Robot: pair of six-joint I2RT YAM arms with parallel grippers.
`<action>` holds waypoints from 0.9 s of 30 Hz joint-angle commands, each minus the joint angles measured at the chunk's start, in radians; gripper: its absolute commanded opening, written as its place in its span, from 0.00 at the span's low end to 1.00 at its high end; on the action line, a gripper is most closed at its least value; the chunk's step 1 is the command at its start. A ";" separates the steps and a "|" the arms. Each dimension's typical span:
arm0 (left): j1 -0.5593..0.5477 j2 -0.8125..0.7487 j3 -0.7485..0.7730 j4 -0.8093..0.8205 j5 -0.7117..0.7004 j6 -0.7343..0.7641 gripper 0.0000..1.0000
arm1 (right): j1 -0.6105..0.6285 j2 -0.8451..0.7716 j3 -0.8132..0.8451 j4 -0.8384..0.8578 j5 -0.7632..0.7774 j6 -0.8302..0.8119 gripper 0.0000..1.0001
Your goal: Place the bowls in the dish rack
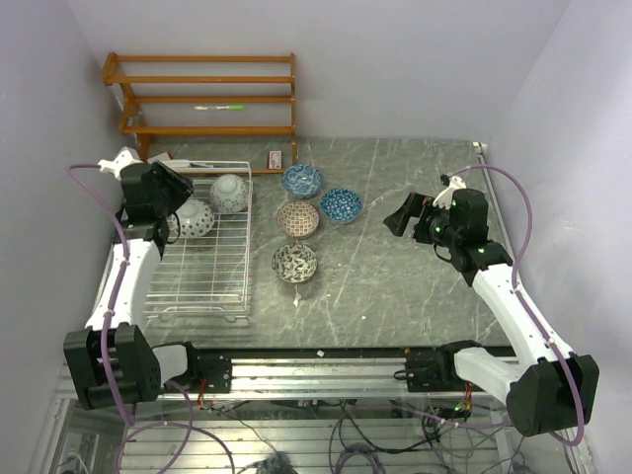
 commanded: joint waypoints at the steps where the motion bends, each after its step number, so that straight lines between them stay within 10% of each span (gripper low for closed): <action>1: -0.059 0.053 -0.027 -0.076 -0.076 0.050 0.54 | -0.007 -0.009 -0.001 0.018 -0.011 0.001 1.00; 27: -0.181 0.237 -0.127 0.065 -0.356 -0.012 0.42 | -0.007 -0.015 -0.026 0.014 0.019 -0.016 1.00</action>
